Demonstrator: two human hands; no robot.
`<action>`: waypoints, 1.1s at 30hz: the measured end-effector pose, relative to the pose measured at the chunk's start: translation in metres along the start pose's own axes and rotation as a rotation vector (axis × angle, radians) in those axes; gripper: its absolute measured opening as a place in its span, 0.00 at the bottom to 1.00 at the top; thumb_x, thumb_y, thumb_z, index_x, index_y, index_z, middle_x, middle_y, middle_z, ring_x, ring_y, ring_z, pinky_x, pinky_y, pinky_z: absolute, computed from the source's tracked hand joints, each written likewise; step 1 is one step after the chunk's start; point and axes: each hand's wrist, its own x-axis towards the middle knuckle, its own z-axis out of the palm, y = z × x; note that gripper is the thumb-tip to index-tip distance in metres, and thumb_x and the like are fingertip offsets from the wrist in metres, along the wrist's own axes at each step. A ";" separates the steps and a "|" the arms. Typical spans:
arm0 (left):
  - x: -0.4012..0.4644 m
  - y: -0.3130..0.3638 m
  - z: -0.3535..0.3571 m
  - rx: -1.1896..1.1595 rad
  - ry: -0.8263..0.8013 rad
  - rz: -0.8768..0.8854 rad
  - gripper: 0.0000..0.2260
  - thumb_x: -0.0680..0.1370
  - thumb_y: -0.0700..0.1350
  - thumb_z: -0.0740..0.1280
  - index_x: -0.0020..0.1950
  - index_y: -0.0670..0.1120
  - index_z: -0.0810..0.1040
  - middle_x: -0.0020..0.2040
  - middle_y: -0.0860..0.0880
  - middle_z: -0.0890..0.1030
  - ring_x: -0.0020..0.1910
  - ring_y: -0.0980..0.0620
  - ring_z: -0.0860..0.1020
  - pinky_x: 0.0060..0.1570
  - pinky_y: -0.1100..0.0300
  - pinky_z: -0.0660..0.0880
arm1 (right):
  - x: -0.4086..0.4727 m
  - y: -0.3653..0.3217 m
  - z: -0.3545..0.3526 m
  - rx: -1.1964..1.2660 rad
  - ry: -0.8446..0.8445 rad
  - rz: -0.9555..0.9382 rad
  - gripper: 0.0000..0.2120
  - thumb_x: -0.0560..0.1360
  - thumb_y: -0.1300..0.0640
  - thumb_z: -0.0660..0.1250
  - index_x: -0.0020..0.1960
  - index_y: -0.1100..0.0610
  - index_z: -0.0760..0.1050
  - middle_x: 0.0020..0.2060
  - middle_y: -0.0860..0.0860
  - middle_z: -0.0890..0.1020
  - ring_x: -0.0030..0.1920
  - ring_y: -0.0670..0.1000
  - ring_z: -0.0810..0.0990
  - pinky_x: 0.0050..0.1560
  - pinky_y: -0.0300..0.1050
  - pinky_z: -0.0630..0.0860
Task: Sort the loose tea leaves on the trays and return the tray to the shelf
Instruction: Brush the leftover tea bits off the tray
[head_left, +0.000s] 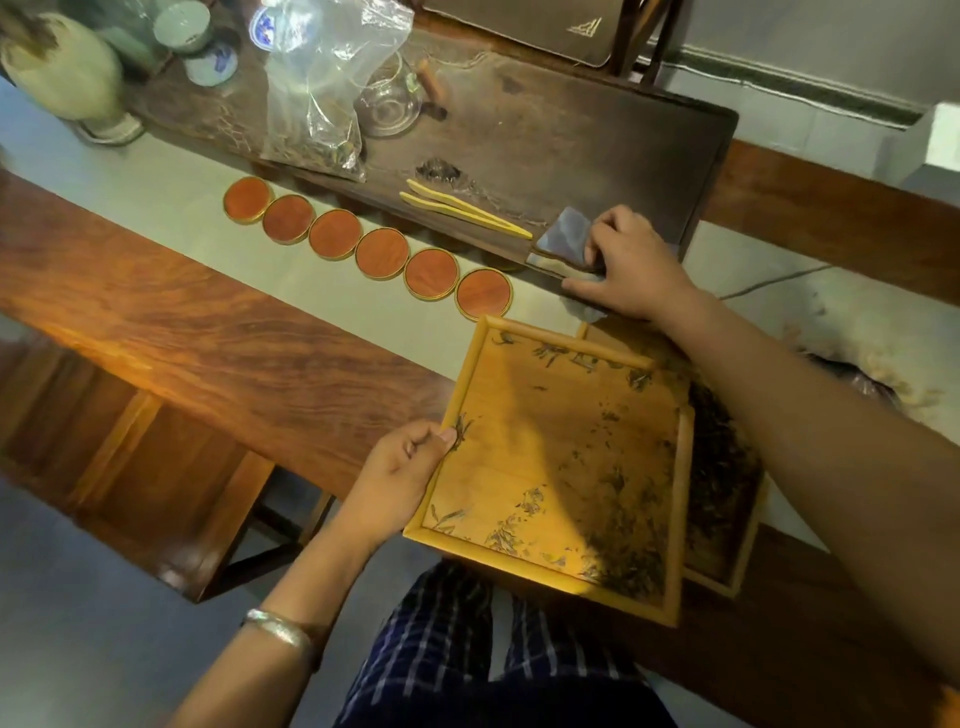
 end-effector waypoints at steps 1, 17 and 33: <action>0.000 -0.001 0.001 0.003 0.003 -0.005 0.11 0.81 0.43 0.60 0.46 0.40 0.80 0.36 0.52 0.82 0.35 0.57 0.80 0.35 0.66 0.75 | 0.000 0.001 0.000 0.011 0.019 0.000 0.14 0.71 0.43 0.68 0.44 0.53 0.70 0.52 0.53 0.71 0.52 0.52 0.70 0.47 0.46 0.70; 0.000 0.012 0.006 0.050 -0.040 0.028 0.12 0.81 0.45 0.61 0.41 0.44 0.79 0.31 0.52 0.78 0.30 0.57 0.76 0.32 0.67 0.72 | -0.043 -0.031 -0.043 0.364 0.423 0.131 0.07 0.77 0.56 0.63 0.53 0.55 0.73 0.49 0.51 0.76 0.49 0.48 0.74 0.43 0.34 0.67; -0.014 0.027 0.020 0.215 -0.065 0.222 0.12 0.81 0.40 0.60 0.42 0.43 0.81 0.37 0.50 0.83 0.37 0.57 0.79 0.38 0.68 0.72 | -0.151 -0.180 -0.001 0.453 0.438 0.423 0.11 0.78 0.51 0.64 0.59 0.52 0.76 0.50 0.49 0.72 0.47 0.46 0.71 0.39 0.37 0.67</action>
